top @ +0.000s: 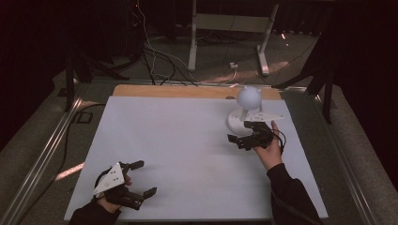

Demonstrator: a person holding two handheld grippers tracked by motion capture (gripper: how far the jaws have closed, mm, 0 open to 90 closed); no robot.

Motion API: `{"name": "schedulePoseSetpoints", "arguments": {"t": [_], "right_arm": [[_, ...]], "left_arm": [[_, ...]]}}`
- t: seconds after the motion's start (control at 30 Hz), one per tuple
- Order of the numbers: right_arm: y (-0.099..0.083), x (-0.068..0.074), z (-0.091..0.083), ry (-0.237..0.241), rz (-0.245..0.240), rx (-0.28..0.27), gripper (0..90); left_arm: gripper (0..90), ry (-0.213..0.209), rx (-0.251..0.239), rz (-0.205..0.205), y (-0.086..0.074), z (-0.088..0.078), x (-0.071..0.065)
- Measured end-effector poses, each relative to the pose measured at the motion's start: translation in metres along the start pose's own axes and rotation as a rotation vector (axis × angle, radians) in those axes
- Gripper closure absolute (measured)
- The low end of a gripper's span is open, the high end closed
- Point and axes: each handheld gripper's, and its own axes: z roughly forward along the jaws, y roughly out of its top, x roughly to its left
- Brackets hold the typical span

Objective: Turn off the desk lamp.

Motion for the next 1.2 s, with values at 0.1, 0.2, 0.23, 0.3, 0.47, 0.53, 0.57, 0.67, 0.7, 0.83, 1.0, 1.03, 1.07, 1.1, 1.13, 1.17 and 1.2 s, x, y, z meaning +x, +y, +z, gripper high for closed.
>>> {"name": "schedulePoseSetpoints", "arguments": {"t": [0.1, 0.2, 0.23, 0.3, 0.47, 0.53, 0.57, 0.67, 0.7, 0.83, 1.0, 1.03, 1.07, 1.1, 1.13, 1.17, 1.2], "right_arm": [[-0.003, 0.005, -0.006, 0.021, -0.006, -0.007, 0.0], [-0.006, 0.008, -0.014, 0.037, -0.008, -0.017, 0.0], [-0.007, 0.009, -0.015, 0.037, -0.011, -0.019, 0.0], [-0.011, 0.012, -0.018, 0.030, -0.020, -0.009, 0.0], [-0.027, 0.016, -0.025, 0.035, -0.022, 0.012, 0.0], [-0.033, 0.017, -0.028, 0.048, -0.017, 0.018, 0.0], [-0.036, 0.018, -0.029, 0.052, -0.015, 0.021, 0.0], [-0.048, 0.022, -0.034, 0.060, -0.009, 0.036, 0.0], [-0.052, 0.023, -0.035, 0.060, -0.012, 0.042, 0.0], [-0.066, 0.025, -0.042, 0.064, -0.002, 0.063, 0.0], [-0.081, 0.028, -0.051, 0.068, 0.004, 0.068, 0.0], [-0.083, 0.030, -0.053, 0.062, 0.001, 0.077, 0.0], [-0.085, 0.031, -0.055, 0.059, 0.000, 0.076, 0.0], [-0.087, 0.032, -0.057, 0.060, -0.007, 0.072, 0.0], [-0.090, 0.033, -0.059, 0.055, -0.011, 0.076, 0.0], [-0.092, 0.034, -0.061, 0.055, -0.016, 0.072, 0.0], [-0.095, 0.034, -0.063, 0.065, -0.015, 0.068, 0.0]], "left_arm": [[0.5, 0.000, 0.003, 0.000, 0.000, 0.000, 0.000], [0.5, 0.001, 0.000, 0.000, 0.000, 0.000, 0.000], [0.5, 0.000, 0.000, -0.002, 0.000, 0.000, 0.000], [0.5, -0.001, 0.004, -0.002, 0.000, 0.000, 0.000], [0.5, 0.000, 0.001, -0.001, 0.000, -0.001, 0.000], [0.5, 0.001, 0.001, -0.003, 0.000, -0.001, 0.000], [0.5, 0.001, 0.001, -0.003, 0.000, -0.001, 0.000], [0.5, 0.000, 0.004, 0.000, 0.000, -0.001, -0.001], [0.5, 0.001, 0.004, 0.000, 0.000, -0.001, -0.001], [0.5, 0.003, 0.006, 0.000, 0.000, -0.001, -0.001], [0.5, 0.004, 0.003, 0.000, 0.000, -0.001, 0.000], [0.5, 0.004, 0.003, -0.001, 0.000, -0.001, 0.000], [0.5, 0.004, 0.003, -0.001, 0.000, -0.001, 0.000], [0.5, 0.004, 0.003, 0.000, 0.000, -0.001, 0.000], [0.5, 0.004, 0.003, 0.001, 0.000, -0.001, 0.000], [0.5, 0.005, 0.003, 0.001, 0.000, -0.001, -0.001], [0.5, 0.004, 0.003, 0.002, 0.000, -0.002, -0.001]]}}
